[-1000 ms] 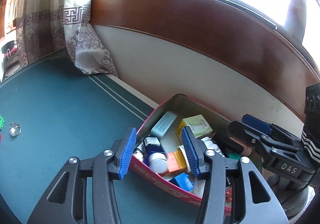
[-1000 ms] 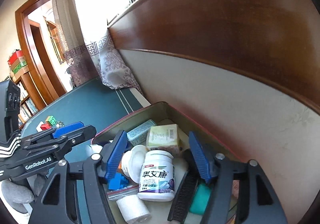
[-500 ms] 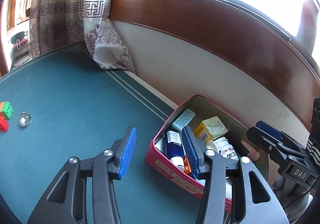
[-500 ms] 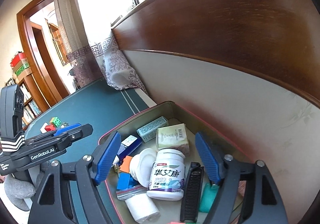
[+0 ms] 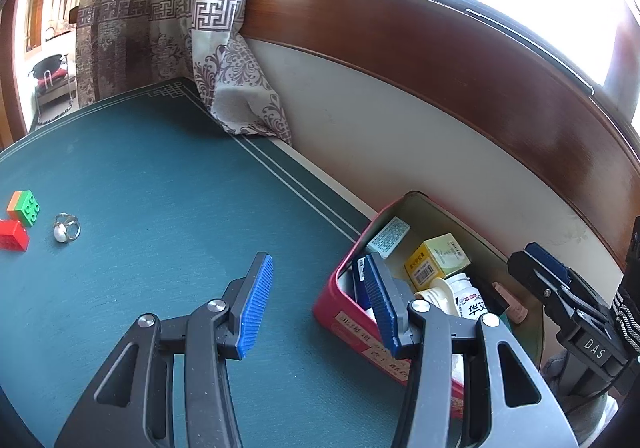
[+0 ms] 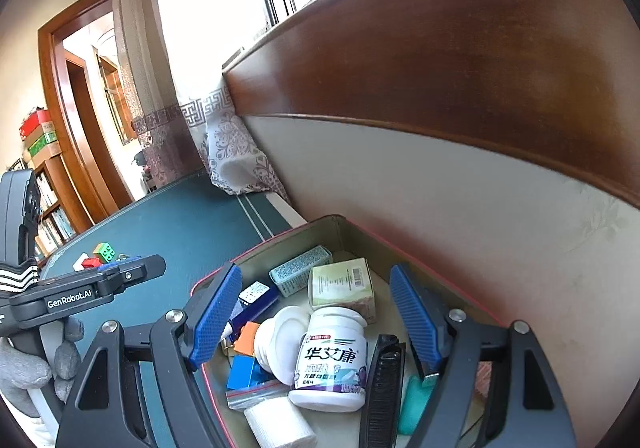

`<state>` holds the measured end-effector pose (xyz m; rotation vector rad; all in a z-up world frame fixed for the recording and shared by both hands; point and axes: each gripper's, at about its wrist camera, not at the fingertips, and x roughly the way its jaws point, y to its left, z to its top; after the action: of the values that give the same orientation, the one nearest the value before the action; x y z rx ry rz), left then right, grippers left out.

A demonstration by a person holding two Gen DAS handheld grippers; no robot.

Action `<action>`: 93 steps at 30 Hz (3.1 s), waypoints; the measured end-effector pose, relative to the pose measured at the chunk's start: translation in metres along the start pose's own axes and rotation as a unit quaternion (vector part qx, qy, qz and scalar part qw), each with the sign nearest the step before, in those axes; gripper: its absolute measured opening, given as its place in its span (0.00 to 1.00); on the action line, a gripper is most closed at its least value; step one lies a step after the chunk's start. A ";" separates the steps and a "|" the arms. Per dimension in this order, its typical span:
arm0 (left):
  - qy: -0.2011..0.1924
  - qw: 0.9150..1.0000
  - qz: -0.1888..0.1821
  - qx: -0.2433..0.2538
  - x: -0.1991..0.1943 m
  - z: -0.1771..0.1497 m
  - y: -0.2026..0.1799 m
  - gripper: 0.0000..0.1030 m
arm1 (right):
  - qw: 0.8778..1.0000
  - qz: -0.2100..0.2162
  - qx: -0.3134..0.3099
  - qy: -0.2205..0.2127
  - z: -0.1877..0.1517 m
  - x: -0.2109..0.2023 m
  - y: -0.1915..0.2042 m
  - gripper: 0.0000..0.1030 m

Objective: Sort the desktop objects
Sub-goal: 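Withdraw both open tools from the tin back over the table, then lower the open left tool around the red brick with orange-green brick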

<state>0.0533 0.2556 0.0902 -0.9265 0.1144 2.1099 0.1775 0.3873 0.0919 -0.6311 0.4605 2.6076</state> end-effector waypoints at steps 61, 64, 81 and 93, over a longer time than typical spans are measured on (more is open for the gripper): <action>-0.031 0.945 0.251 -0.207 -0.062 -0.012 0.301 0.49 | 0.974 0.179 -0.111 0.080 0.005 0.118 0.217 0.78; -0.033 0.944 0.249 -0.212 -0.052 -0.006 0.302 0.49 | 0.973 0.181 -0.110 0.087 0.003 0.125 0.219 0.78; -0.036 0.939 0.257 -0.224 -0.019 0.006 0.311 0.57 | 0.970 0.183 -0.098 0.125 -0.014 0.162 0.222 0.78; -0.024 0.937 0.268 -0.223 -0.049 -0.016 0.316 0.62 | 0.970 0.188 -0.086 0.128 -0.015 0.166 0.217 0.78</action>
<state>-0.1422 0.0074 0.0410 -1.2060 -0.1665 2.7337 -0.0531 0.2469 0.0436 -1.0365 0.4743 2.9602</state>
